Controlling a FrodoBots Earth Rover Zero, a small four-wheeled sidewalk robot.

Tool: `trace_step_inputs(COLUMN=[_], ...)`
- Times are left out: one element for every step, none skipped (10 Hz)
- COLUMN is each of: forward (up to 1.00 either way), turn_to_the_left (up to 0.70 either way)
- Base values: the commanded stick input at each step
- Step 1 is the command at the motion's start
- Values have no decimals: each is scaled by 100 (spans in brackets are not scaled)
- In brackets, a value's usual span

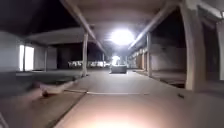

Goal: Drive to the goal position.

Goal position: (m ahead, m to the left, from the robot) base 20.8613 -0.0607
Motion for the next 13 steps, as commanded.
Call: trace_step_inputs(forward=[100, 100, 100, 100, 100, 100, 100, 100, 100, 100, 100, 100, 100], turn_to_the_left=[0, 0, 0, 0, 4, 7, 11, 10, 4, 3, 3, 3, 5])
